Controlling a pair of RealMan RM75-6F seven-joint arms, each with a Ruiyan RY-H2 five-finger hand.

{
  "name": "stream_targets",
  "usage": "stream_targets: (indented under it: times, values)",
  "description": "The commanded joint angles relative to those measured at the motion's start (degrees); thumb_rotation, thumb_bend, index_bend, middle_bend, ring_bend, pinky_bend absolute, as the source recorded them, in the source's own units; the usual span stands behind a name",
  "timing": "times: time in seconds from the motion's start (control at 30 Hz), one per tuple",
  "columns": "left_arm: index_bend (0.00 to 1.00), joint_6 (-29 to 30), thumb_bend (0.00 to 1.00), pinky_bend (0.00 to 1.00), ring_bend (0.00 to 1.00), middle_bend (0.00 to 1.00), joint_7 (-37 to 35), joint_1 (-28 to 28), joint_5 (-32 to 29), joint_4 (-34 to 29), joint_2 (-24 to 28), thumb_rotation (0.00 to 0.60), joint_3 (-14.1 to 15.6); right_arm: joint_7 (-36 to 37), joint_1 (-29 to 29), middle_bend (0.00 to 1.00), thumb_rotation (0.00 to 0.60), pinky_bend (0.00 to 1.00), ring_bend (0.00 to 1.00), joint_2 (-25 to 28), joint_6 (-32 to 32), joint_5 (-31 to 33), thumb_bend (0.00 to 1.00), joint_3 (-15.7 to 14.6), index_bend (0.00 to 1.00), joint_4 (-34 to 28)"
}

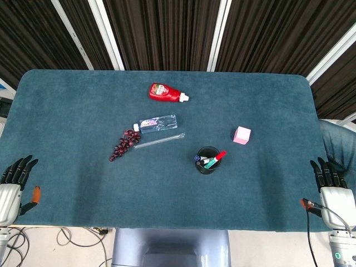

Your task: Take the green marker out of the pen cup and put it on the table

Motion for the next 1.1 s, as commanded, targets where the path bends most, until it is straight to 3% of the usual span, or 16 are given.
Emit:
stream_targets:
  times: [0.03, 0.77, 1.1]
  values:
    - [0.09, -0.1, 0.52, 0.1, 0.0, 0.04, 0.0, 0.0, 0.0, 0.0, 0.0, 0.6, 0.0, 0.0, 0.0, 0.0, 0.6, 0.2, 0.07, 0.1, 0.0, 0.1, 0.19, 0.0, 0.0, 0.0]
    - [0.09, -0.3, 0.52, 0.1, 0.0, 0.04, 0.2, 0.0, -0.3, -0.2, 0.0, 0.6, 0.0, 2.5, 0.6, 0.0, 0.6, 0.2, 0.07, 0.6, -2.2, 0.3, 0.18, -0.6, 0.0, -0.6]
    - [0.09, -0.3, 0.52, 0.1, 0.0, 0.04, -0.1, 0.1, -1.0, -0.6, 0.1, 0.6, -0.4, 13.4, 0.9, 0.0, 0.6, 0.2, 0.07, 4.3, -5.1, 0.7, 0.16, -1.2, 0.0, -4.3]
